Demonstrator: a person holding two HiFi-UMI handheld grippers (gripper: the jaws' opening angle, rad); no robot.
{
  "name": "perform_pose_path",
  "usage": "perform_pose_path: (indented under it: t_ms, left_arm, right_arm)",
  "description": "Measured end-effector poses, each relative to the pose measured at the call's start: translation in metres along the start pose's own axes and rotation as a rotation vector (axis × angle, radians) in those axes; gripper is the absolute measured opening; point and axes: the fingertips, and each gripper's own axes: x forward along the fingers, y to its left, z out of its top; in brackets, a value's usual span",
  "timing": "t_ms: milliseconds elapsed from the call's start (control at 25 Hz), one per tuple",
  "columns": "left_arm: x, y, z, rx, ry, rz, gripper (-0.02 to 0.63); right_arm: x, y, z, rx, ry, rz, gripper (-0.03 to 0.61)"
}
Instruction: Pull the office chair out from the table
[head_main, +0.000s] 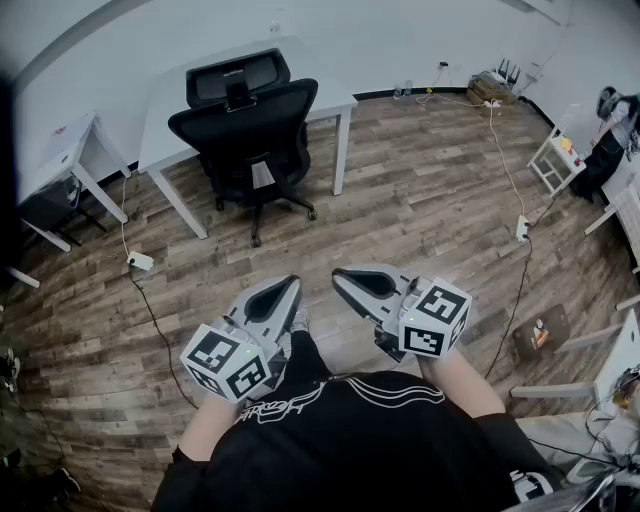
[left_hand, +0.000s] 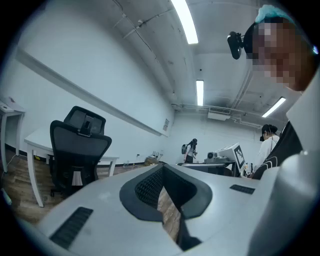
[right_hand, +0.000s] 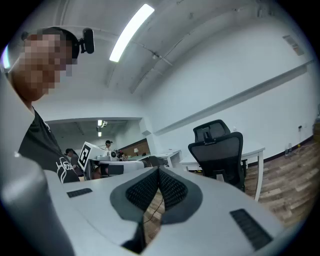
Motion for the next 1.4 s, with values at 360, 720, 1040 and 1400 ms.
perform_pose_path:
  t_ms: [360, 720, 1040, 1400]
  left_arm:
    - [0.009, 0.02, -0.001, -0.005, 0.013, -0.001, 0.006]
    - [0.031, 0.073, 0.007, 0.002, 0.026, 0.017, 0.006]
    - [0.069, 0.16, 0.024, -0.017, 0.048, 0.036, 0.006]
    - [0.111, 0.281, 0.054, 0.012, 0.085, 0.102, 0.006]
  right_arm:
    - [0.018, -0.014, -0.001, -0.012, 0.008, -0.003, 0.035]
    - [0.052, -0.061, 0.008, -0.01, 0.016, -0.054, 0.035]
    - [0.117, -0.126, 0.021, 0.049, 0.031, -0.064, 0.037]
    - [0.199, -0.227, 0.05, 0.078, 0.086, -0.145, 0.037]
